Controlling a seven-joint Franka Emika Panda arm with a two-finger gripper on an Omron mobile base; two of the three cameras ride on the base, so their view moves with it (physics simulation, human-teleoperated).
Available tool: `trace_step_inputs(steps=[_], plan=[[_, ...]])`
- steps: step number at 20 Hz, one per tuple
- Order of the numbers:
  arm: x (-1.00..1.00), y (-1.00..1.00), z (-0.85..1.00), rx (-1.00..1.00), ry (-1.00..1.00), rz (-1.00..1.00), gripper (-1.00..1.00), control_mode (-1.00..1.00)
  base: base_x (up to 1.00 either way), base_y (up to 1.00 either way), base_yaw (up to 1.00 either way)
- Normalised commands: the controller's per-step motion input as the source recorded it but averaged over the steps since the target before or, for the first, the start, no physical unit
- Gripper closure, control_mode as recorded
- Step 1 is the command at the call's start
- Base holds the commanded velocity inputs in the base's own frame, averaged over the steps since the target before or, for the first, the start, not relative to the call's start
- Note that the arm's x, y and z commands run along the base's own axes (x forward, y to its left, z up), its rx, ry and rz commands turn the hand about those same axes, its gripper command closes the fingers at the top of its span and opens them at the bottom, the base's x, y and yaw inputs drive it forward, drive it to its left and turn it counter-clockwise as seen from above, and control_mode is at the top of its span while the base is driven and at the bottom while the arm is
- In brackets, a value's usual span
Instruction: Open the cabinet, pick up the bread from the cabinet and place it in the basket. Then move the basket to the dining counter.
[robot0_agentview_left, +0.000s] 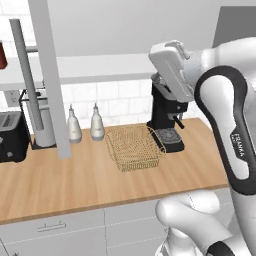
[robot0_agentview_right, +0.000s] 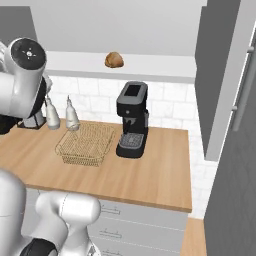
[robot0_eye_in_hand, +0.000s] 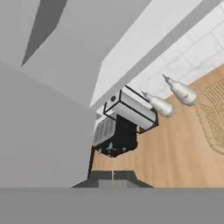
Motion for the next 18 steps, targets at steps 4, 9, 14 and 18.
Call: trace_step_inputs(steps=[4,9,14,18], plan=[[0.56,-0.76,-0.08,-0.42,0.0,-0.25,-1.0,-1.0,0.0,0.0,0.0],[0.51,-0.95,0.0,-0.21,0.0,-0.13,-1.0,-1.0,0.0,0.0,0.0],[0.22,-0.59,-0.02,-0.3,-0.1,-0.05,-1.0,-1.0,0.0,0.0,0.0],[0.34,-0.41,-0.03,-0.27,-0.2,0.0,-1.0,-1.0,0.0,0.0,0.0]])
